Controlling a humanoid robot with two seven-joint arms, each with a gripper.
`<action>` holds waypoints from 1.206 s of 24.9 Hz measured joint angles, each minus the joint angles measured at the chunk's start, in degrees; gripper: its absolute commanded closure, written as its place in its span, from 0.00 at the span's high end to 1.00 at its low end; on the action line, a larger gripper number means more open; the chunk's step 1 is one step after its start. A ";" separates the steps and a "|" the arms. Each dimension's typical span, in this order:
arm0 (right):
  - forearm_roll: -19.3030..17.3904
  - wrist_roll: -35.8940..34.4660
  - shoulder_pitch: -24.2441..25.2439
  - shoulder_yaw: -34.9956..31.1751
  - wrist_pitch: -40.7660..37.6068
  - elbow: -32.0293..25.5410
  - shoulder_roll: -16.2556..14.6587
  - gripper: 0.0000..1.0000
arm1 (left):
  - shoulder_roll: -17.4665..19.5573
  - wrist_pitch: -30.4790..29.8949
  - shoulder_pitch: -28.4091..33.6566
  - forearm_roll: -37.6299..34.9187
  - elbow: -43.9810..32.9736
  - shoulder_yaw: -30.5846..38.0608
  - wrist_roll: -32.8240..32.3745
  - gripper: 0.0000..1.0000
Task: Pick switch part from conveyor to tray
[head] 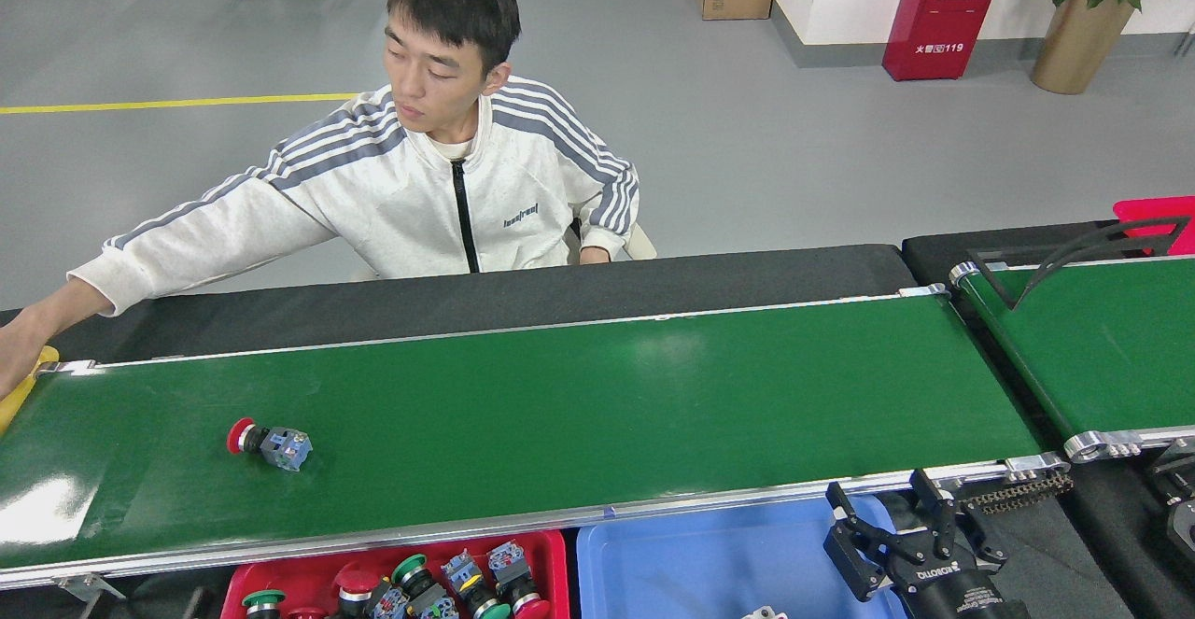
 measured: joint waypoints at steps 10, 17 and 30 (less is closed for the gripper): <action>0.00 -0.57 0.03 -0.19 -0.32 1.32 -2.10 1.00 | 3.89 1.69 -6.27 -3.50 0.79 -1.78 -2.63 1.00; 0.11 -0.79 -0.09 0.06 -0.38 1.29 -2.16 1.00 | 9.75 3.65 -14.12 -3.62 10.10 -4.41 -7.05 1.00; 0.18 -0.87 -0.38 0.12 -0.47 1.28 -2.17 1.00 | 15.75 3.63 -22.55 0.80 23.24 -7.07 -11.94 1.00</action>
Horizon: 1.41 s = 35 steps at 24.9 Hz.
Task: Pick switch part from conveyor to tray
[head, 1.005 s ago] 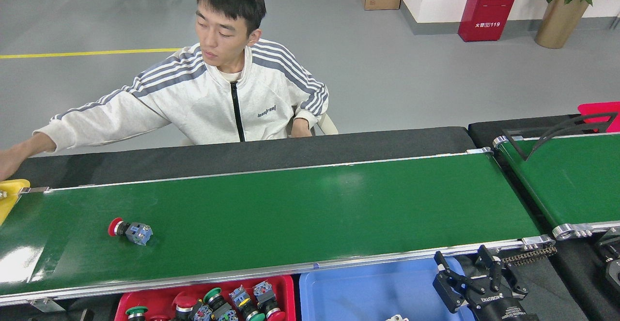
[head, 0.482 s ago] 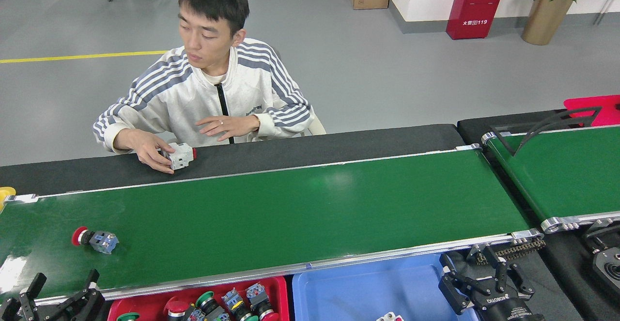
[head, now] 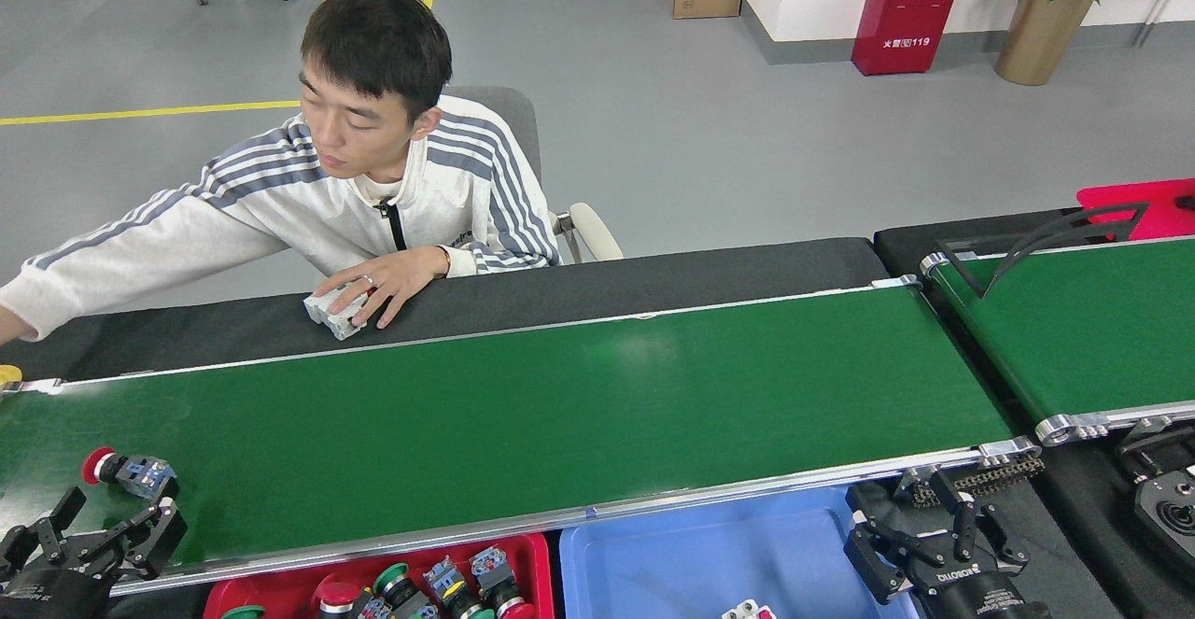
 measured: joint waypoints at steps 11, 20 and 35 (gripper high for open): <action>0.00 -0.01 0.00 0.00 -2.70 0.00 0.00 1.00 | 3.63 2.47 -4.93 0.14 9.59 -0.12 -0.45 0.52; 0.00 -0.02 0.00 0.00 -2.86 0.00 0.00 1.00 | 2.09 6.56 -5.07 6.38 10.59 -0.04 0.50 0.16; 0.00 -0.03 0.08 -2.96 -2.57 -0.89 0.03 1.00 | -16.19 -21.90 23.33 6.72 -29.98 -0.61 -0.36 1.00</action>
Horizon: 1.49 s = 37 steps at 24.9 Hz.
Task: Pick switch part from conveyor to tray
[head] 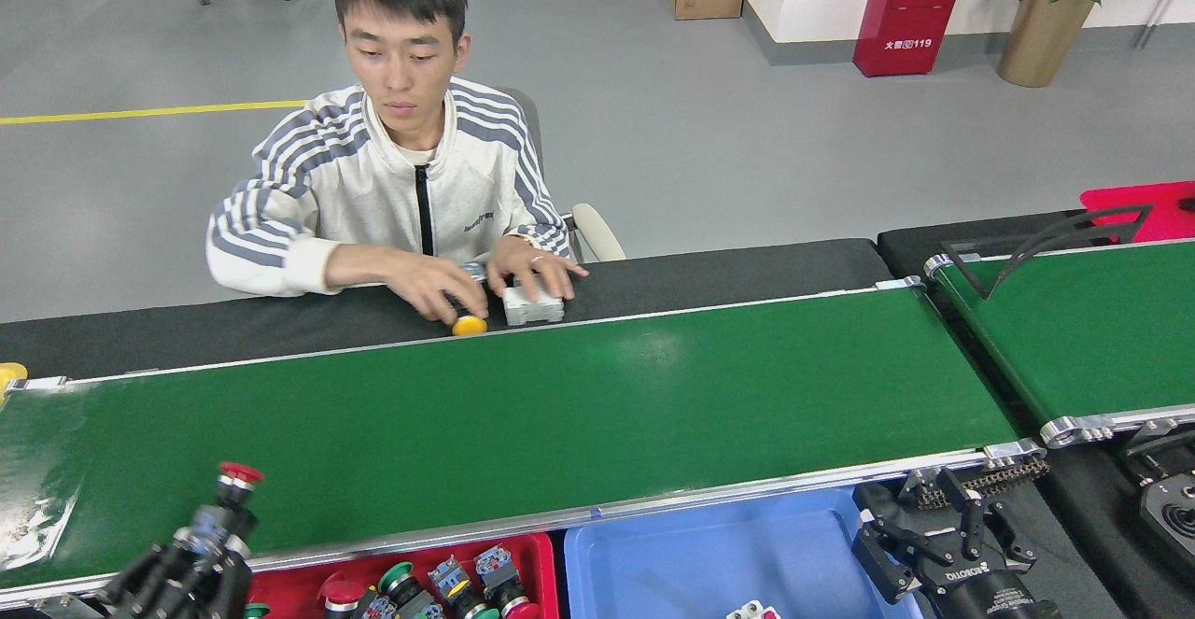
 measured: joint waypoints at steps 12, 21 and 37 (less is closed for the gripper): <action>0.00 -0.01 1.19 -1.85 0.04 -2.97 0.00 1.00 | -5.76 6.17 1.67 0.00 -1.14 8.46 0.38 1.00; 0.00 -0.01 1.53 -2.04 -0.05 -3.33 0.01 1.00 | -0.01 18.97 4.70 -1.93 0.26 15.14 5.50 1.00; 0.00 -0.21 3.32 -2.03 -0.09 -3.34 0.40 1.00 | 1.86 14.40 4.70 -4.34 0.97 12.93 7.93 1.00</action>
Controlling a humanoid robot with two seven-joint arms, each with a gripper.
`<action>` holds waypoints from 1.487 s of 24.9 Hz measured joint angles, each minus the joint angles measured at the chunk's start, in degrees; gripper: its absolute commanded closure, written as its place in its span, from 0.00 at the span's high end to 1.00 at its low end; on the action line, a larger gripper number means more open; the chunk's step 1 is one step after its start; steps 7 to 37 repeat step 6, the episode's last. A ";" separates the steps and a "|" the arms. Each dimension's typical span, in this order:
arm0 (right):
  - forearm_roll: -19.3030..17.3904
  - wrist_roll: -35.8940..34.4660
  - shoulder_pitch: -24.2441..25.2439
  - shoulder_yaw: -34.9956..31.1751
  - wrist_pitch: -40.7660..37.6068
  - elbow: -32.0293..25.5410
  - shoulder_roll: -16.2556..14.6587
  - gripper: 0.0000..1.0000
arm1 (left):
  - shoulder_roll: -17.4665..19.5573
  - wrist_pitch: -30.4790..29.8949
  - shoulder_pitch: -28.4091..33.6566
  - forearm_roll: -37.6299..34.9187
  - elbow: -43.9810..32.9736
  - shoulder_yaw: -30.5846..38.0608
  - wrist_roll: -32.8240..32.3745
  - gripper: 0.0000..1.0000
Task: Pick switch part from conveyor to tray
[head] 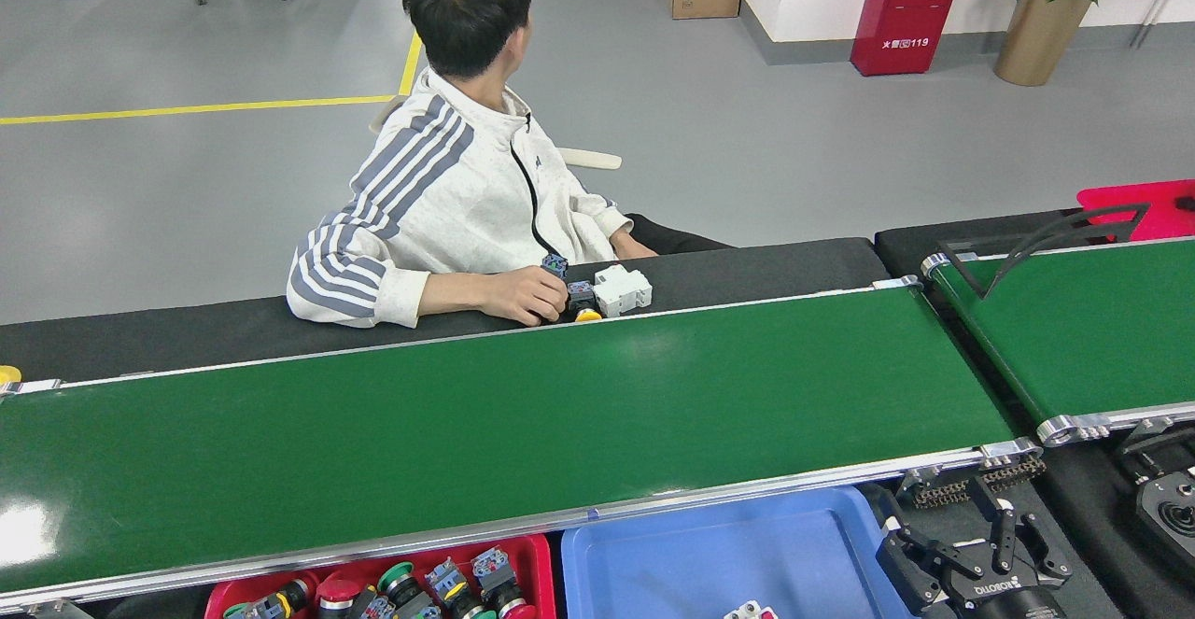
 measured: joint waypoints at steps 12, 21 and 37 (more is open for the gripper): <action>0.00 -0.13 0.11 0.01 0.00 0.01 0.00 1.00 | 0.67 -0.25 -0.55 -0.13 0.32 0.14 0.01 1.00; 0.00 -0.13 0.11 0.01 0.00 0.01 0.00 1.00 | 0.67 -0.25 -0.55 -0.13 0.32 0.14 0.01 1.00; 0.00 -0.13 0.11 0.01 0.00 0.01 0.00 1.00 | 0.67 -0.25 -0.55 -0.13 0.32 0.14 0.01 1.00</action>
